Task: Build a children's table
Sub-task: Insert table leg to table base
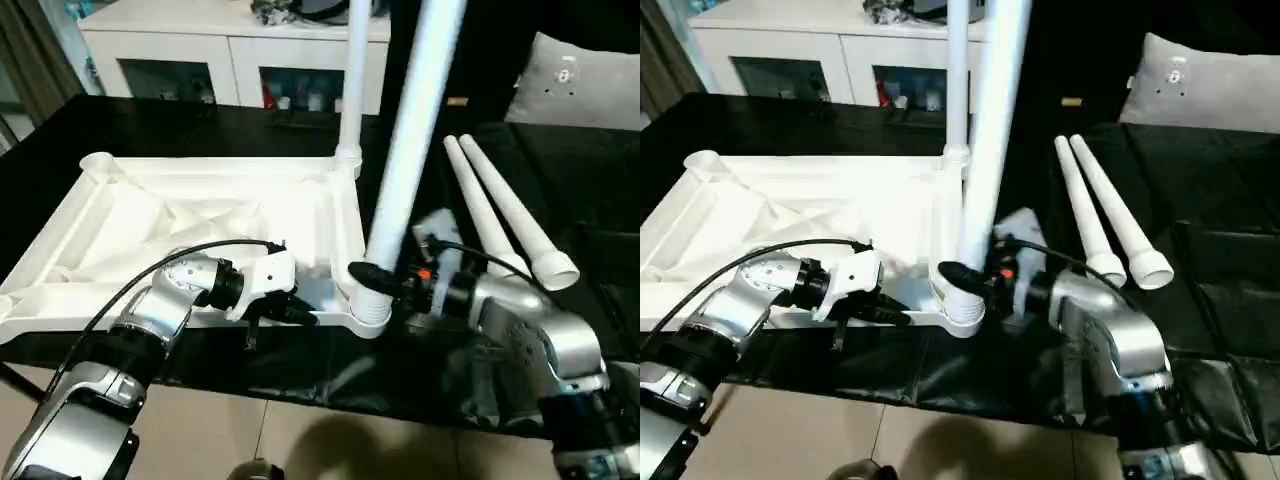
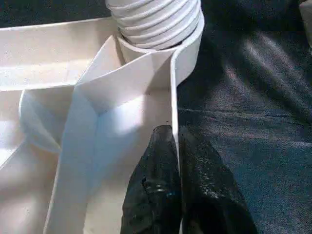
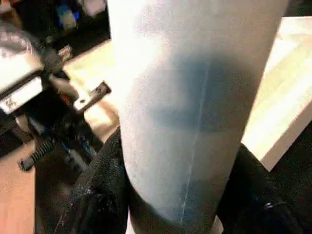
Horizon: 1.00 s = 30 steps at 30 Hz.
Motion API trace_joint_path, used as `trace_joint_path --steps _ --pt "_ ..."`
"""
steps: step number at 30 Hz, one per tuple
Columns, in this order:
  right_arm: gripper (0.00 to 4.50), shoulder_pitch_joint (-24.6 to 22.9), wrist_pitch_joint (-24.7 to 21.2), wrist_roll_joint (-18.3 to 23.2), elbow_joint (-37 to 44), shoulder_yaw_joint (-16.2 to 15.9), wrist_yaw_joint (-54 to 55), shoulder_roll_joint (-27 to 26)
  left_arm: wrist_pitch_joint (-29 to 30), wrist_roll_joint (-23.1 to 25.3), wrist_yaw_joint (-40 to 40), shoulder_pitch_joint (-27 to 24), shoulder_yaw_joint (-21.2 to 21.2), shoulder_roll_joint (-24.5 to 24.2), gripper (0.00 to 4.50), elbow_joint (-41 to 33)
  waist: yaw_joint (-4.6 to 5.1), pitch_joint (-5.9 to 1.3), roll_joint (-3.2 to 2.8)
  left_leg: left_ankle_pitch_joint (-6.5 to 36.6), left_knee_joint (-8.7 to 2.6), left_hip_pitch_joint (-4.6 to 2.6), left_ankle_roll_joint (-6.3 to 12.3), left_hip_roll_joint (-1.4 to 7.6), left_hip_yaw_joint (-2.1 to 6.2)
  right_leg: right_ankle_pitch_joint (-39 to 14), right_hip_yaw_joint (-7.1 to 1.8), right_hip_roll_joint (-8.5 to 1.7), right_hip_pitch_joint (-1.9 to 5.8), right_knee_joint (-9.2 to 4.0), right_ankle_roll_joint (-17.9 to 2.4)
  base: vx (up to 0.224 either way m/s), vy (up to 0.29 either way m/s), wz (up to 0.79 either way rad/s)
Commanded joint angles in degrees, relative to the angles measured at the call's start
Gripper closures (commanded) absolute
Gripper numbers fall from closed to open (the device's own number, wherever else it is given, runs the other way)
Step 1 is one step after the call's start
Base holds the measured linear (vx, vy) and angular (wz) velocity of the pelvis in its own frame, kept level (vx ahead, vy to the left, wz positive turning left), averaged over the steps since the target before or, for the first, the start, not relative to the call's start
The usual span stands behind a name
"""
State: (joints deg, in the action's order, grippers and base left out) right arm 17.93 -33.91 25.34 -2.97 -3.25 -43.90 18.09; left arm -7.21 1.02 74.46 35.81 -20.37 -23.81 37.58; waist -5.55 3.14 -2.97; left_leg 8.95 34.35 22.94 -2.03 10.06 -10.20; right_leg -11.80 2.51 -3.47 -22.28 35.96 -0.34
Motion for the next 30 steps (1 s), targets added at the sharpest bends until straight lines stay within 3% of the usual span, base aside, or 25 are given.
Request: trace_joint_path --steps 1,4,7,10,13,14,17,18,22,26,30 --pt "2.62 -3.2 0.0 -1.5 -2.6 -1.3 0.3 0.6 -0.4 -0.3 -0.2 0.4 0.4 0.2 4.5 -1.6 -0.02 -4.07 -0.34 16.5 -4.3 -1.99 -1.34 3.3 1.35 -9.0 -2.51 -5.04 1.79 -4.55 -12.8 0.0 0.0 0.0" --pt "2.62 -4.8 1.9 -2.2 -1.7 -2.1 -0.5 0.9 -0.6 -0.2 -0.6 0.5 0.5 0.3 4.5 -1.4 0.03 -3.97 -0.37 17.5 -4.42 -1.98 -1.5 3.2 1.42 -9.8 -2.49 -5.08 1.88 -4.63 -12.8 0.0 0.0 0.0" --pt "2.62 -9.1 7.7 -6.6 1.4 -5.4 -0.6 1.9 -0.6 -0.2 -2.2 0.7 1.2 1.0 4.5 -0.6 -0.24 -3.69 -0.52 18.6 -4.55 -2.08 -1.67 3.31 1.44 -11.9 -2.63 -5.15 1.63 -5.04 -11.7 0.0 0.0 0.0" --pt "2.62 -10.1 8.8 -7.2 1.6 -6.1 -0.7 2.1 -0.6 -0.2 -2.3 0.5 1.2 1.0 4.5 -0.9 -0.13 -3.39 -0.54 20.4 -4.78 -2.12 -1.73 3.21 1.58 -14.7 -2.63 -5.16 1.58 -5.29 -11.2 0.0 0.0 0.0" --pt "2.62 -10.7 10.6 -8.6 0.8 -7.0 -0.2 2.2 -0.5 -0.2 -2.3 0.0 1.2 0.9 4.5 -1.4 0.05 -2.85 -0.48 22.8 -4.98 -2.33 -1.9 3.17 1.7 -19.4 -2.72 -5.26 1.25 -5.85 -10.4 0.0 0.0 0.0" --pt "2.62 -10.7 11.9 -10.5 -0.4 -8.9 -0.5 2.9 -0.4 -0.2 -2.0 -0.6 1.0 0.7 4.5 -2.1 0.17 -2.47 -0.24 23.8 -5.21 -2.4 -2.08 3.26 1.8 -21.1 -2.77 -5.32 1.11 -6.1 -10.0 0.0 0.0 0.0" --pt "2.62 -10.9 12.7 -11.6 -0.8 -10.0 -0.8 3.3 -0.3 -0.1 -1.8 -1.0 0.9 0.5 4.5 -2.9 0.46 -2.19 -0.15 25.3 -5.6 -2.73 -2.32 3.28 1.94 -22.9 -2.85 -5.33 1.17 -6.28 -9.6 0.0 0.0 0.0" --pt "2.62 -10.8 12.7 -12.0 -1.1 -10.6 -1.2 3.6 -0.2 -0.2 -1.5 -1.4 0.8 0.3 4.5 -3.7 0.73 -1.89 0.15 25.5 -5.81 -2.86 -2.14 3.27 1.89 -23.6 -2.91 -5.27 1.06 -6.59 -9.3 0.0 0.0 0.0" --pt "2.62 -8.8 11.8 -13.5 -3.0 -13.0 -3.7 4.6 -0.6 -0.1 0.5 -1.7 -0.1 -0.6 4.5 -5.7 1.07 -1.62 0.15 25.4 -6.09 -2.84 -1.79 3.36 1.98 -23.4 -2.99 -5.2 1.04 -6.54 -9.2 0.0 0.0 0.0" --pt "2.62 -5.6 10.5 -14.5 -5.9 -16.3 -7.8 6.1 -1.1 -0.1 2.0 0.1 -0.5 -0.6 4.5 -5.9 1.31 -1.23 0.46 25.4 -6.25 -2.86 -1.55 3.4 1.83 -22.6 -3.1 -5.21 0.93 -6.71 -9.6 0.0 0.0 0.0" --pt "2.62 -3.8 9.7 -14.8 -8.2 -17.6 -10.0 6.3 -2.2 0.3 2.7 2.6 -0.8 0.0 4.5 -4.0 1.34 -1.07 0.46 25.9 -6.36 -3.0 -1.75 3.45 1.85 -24.1 -3.19 -5.31 0.89 -6.93 -9.7 0.0 0.0 0.0"
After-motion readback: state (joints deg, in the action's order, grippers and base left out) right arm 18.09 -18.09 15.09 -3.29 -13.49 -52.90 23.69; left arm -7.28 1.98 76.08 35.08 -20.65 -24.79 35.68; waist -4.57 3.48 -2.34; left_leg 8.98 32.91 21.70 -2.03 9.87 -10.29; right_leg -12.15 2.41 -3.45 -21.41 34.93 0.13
